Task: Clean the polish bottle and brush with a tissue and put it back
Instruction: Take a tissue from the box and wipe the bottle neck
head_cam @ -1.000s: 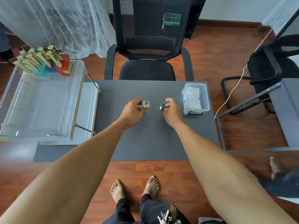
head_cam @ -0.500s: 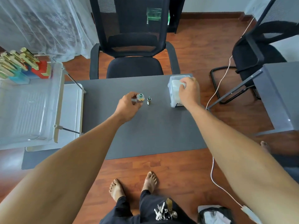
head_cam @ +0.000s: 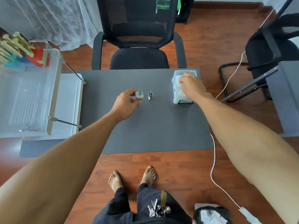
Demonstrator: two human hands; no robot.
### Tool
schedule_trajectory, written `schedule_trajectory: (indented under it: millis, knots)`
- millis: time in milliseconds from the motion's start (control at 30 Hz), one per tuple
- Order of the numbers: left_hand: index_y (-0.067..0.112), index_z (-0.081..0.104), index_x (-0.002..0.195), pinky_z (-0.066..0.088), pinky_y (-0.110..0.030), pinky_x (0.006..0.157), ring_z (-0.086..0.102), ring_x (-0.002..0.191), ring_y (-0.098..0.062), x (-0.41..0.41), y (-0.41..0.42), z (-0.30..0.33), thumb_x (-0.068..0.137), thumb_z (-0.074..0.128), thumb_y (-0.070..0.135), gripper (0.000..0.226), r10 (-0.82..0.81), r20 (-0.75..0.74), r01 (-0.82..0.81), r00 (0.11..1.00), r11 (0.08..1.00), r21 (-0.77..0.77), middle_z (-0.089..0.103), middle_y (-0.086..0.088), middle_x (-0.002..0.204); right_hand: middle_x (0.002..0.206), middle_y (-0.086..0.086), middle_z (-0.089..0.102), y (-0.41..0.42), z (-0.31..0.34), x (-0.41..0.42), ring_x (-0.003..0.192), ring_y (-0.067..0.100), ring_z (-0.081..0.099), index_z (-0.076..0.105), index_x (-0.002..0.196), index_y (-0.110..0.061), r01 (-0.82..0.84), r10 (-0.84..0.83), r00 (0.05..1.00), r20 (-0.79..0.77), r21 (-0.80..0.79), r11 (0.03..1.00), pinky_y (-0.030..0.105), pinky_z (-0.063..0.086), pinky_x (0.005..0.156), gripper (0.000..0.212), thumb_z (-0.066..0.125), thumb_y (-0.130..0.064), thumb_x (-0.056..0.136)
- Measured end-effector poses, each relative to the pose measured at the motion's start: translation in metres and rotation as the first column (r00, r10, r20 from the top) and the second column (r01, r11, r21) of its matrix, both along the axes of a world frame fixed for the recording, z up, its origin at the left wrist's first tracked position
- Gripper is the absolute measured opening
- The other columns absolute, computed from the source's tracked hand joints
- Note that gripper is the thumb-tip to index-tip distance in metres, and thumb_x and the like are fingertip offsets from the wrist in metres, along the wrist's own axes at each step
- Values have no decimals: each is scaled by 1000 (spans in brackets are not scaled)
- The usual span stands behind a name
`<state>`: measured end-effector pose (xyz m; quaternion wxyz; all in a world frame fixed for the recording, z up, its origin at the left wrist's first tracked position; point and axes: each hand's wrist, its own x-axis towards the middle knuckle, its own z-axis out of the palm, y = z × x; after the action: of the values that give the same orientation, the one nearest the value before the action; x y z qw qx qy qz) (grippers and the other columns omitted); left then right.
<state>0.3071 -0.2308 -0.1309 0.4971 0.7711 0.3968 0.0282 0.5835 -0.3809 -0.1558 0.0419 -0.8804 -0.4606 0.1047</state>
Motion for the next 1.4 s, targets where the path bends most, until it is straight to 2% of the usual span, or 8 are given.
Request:
schedule_trajectory:
  millis: [233, 500, 767, 867, 967, 1133, 1233, 1400]
  knots:
    - [19, 67, 124, 50, -18, 61, 72, 95, -17, 0, -6, -2, 101, 69, 24, 24, -9, 1, 9, 1000, 1000, -5, 68, 2, 125, 77, 10, 33, 1, 9, -2, 73, 23, 26, 33, 62, -13, 188, -141, 954, -266, 162, 969, 40, 19, 62, 36, 37, 19, 78]
    - [19, 67, 126, 54, -23, 66, 73, 100, -19, -4, -6, 0, 101, 70, 21, 26, -8, -2, 8, 1000, 1000, 2, 67, 3, 127, 73, 13, 30, 1, 11, -4, 74, 23, 24, 36, 63, -10, 257, -197, 931, -308, 169, 951, 38, 19, 63, 29, 36, 17, 74]
    - [21, 68, 124, 49, -18, 63, 74, 96, -15, -12, -8, -3, 100, 70, 22, 24, 5, 8, -5, 1000, 1000, 3, 67, 6, 125, 87, 33, 57, 2, 15, -3, 75, 27, 43, 60, 73, 6, 378, -327, 895, -303, 125, 917, 34, 34, 61, 26, 38, 14, 83]
    - [20, 67, 125, 49, -18, 63, 73, 95, -14, -14, -8, -1, 100, 70, 23, 25, 5, 16, -5, 1000, 1000, 5, 67, 6, 125, 105, 23, 68, 0, 22, -5, 94, 39, 61, 66, 91, 4, 423, -348, 882, -317, 212, 881, 42, 53, 75, 28, 40, 14, 90]
    - [19, 67, 125, 48, -17, 63, 73, 95, -15, -14, -6, 6, 101, 70, 23, 24, 8, 31, -9, 999, 1000, 20, 68, 5, 124, 114, 22, 66, -3, 38, -8, 107, 39, 60, 64, 89, 4, 409, -328, 906, -266, 357, 840, 41, 48, 87, 24, 41, 13, 90]
    - [16, 68, 126, 51, -20, 64, 74, 96, -18, -11, -2, 28, 101, 70, 22, 26, 9, 69, -12, 998, 999, 41, 69, 4, 124, 107, 13, 72, 1, 78, -8, 96, 32, 65, 67, 94, -3, 411, -342, 911, -229, 479, 776, 38, 48, 75, 20, 48, 0, 97]
    - [16, 68, 126, 52, -23, 67, 74, 97, -18, -10, 4, 46, 100, 71, 22, 27, 2, 93, -9, 996, 997, 70, 69, 4, 123, 96, 12, 76, 11, 105, -12, 72, 12, 76, 68, 98, -4, 496, -326, 860, -393, 493, 715, 28, 53, 55, 19, 48, -3, 98]
    - [19, 69, 124, 51, -21, 69, 73, 96, -15, -14, 19, 82, 98, 72, 32, 29, 0, 147, -20, 989, 991, 131, 72, 5, 116, 100, -3, 75, 36, 143, -39, 72, 8, 78, 70, 121, -18, 598, -165, 714, -680, 469, 650, 28, 64, 74, 34, 73, -13, 88]
